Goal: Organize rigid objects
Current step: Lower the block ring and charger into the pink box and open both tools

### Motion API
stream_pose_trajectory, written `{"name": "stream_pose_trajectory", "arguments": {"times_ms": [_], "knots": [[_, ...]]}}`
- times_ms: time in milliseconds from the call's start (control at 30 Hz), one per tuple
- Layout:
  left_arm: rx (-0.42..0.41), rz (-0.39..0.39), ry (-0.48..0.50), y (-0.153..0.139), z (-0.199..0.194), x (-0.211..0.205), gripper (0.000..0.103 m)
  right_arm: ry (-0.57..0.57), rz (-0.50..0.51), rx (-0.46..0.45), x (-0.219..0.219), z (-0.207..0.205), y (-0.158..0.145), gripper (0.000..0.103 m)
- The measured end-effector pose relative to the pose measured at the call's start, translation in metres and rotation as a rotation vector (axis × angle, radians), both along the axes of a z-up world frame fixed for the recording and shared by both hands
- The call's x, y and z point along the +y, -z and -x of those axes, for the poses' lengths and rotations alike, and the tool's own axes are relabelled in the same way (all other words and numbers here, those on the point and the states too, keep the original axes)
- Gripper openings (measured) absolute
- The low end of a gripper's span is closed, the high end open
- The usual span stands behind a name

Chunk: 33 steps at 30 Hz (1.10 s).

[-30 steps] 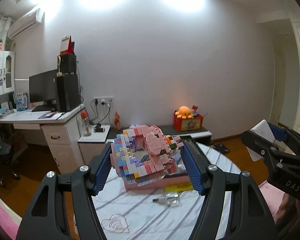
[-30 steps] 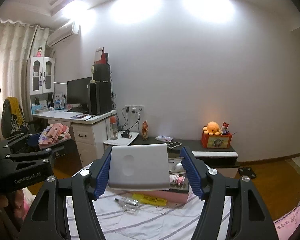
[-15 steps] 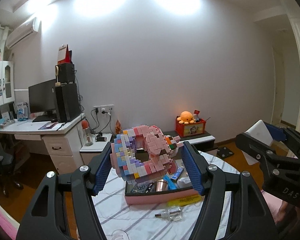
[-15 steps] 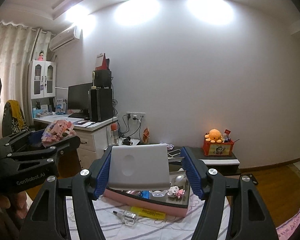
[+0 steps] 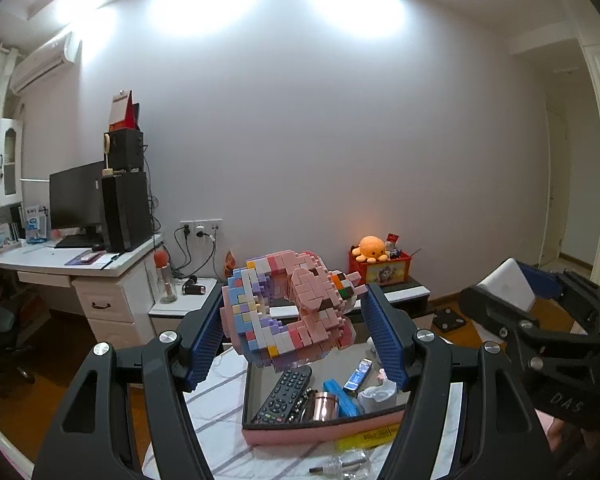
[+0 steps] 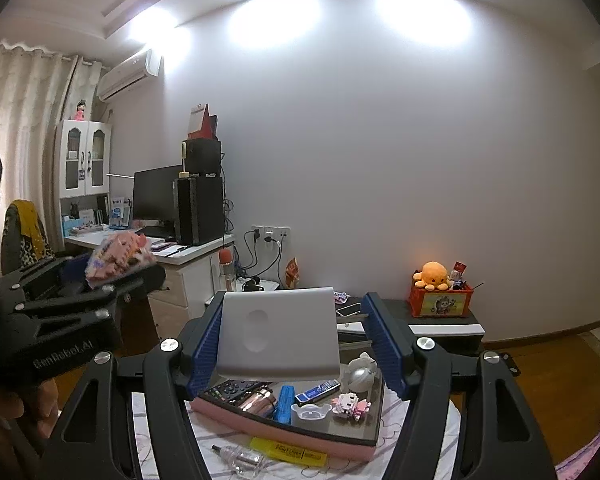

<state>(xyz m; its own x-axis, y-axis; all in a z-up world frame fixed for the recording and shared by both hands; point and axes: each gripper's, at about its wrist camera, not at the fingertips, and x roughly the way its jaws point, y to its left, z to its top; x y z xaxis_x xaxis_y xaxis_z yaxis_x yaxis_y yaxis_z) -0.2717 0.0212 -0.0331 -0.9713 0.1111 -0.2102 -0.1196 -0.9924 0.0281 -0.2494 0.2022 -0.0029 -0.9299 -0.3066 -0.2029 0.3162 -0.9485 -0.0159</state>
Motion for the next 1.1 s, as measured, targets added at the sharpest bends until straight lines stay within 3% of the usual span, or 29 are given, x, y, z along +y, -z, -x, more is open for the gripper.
{"name": "stream_pose_trajectory", "arguments": {"times_ms": [667,833,1100], "knots": [[-0.102,0.038,0.014,0.040,0.088,0.014,0.068,-0.015,-0.002,-0.090,-0.004,0.088,0.038,0.068],[-0.176,0.056,0.020,0.065,0.115,0.020,0.068,-0.016,-0.010,-0.137,-0.005,0.110,0.053,0.068],[-0.325,0.083,0.013,0.119,0.157,0.025,0.068,-0.002,-0.043,-0.310,-0.008,0.161,0.106,0.068]]}}
